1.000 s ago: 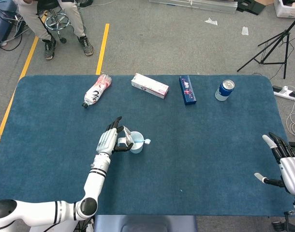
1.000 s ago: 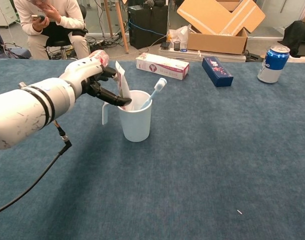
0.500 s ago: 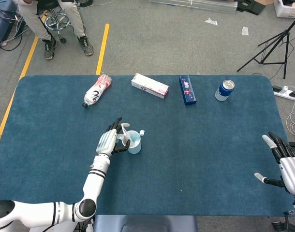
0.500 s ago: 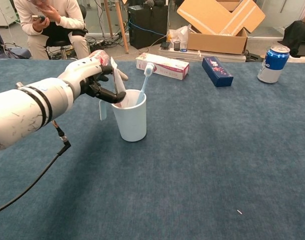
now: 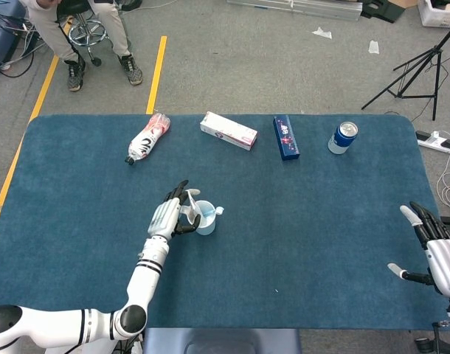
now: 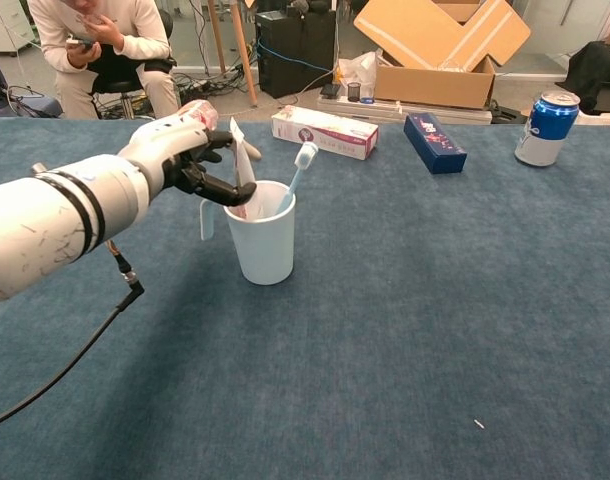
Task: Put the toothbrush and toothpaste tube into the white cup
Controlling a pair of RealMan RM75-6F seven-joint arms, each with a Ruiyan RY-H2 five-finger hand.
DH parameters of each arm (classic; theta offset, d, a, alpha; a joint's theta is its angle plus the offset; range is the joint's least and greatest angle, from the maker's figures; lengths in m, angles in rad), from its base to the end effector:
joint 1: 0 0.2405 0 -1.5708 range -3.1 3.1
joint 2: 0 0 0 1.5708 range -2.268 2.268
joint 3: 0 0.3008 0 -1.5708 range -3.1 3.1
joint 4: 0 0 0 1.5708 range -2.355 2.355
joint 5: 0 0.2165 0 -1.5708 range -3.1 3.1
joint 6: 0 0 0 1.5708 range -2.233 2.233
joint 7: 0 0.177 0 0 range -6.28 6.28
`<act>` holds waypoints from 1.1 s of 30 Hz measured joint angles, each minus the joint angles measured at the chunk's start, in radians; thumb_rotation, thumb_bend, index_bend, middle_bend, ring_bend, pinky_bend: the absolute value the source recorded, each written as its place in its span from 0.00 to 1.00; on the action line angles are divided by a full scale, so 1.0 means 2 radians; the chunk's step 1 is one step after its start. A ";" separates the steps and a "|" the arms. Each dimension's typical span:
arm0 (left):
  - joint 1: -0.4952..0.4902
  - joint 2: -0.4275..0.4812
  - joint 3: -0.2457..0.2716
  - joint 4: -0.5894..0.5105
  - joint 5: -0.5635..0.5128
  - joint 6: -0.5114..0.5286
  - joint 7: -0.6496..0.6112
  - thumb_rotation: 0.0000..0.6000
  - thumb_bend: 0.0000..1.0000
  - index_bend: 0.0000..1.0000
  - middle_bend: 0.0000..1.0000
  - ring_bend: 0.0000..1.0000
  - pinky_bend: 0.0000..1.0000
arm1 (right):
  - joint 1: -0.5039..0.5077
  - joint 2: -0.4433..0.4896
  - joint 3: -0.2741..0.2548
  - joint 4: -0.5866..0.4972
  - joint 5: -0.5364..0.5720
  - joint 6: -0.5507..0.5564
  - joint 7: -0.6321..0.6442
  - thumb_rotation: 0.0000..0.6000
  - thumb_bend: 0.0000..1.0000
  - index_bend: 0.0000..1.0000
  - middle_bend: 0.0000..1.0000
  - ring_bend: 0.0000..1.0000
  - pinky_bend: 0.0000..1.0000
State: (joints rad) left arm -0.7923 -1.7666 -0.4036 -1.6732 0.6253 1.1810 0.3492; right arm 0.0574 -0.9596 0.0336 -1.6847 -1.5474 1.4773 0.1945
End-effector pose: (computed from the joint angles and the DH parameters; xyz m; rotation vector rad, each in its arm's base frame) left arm -0.1007 0.3930 -0.0680 -1.3652 -1.6059 -1.1508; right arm -0.3465 -0.2041 0.2152 1.3804 -1.0031 0.9755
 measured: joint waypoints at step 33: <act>0.003 0.014 0.007 -0.048 0.011 0.015 0.007 1.00 0.15 0.05 0.01 0.00 0.00 | 0.000 0.000 0.000 0.001 -0.001 0.001 0.001 1.00 0.00 0.00 0.00 0.00 0.15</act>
State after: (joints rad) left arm -0.7870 -1.7382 -0.3891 -1.7689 0.6474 1.2105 0.3635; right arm 0.0570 -0.9587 0.0336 -1.6835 -1.5489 1.4787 0.1973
